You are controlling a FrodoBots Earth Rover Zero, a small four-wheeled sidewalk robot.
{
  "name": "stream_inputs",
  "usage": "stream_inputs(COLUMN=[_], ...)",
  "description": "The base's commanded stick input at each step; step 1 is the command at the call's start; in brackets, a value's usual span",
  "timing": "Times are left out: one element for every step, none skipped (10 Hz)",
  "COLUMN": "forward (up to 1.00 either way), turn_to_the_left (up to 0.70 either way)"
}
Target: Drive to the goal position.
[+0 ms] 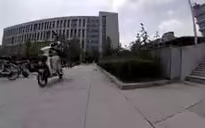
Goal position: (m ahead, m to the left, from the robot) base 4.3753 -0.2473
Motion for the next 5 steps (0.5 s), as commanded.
stream_inputs(forward=[0.7, 0.7, 0.7, 0.7, 0.7], turn_to_the_left=[0.0, 0.0, 0.0, 0.0, 0.0])
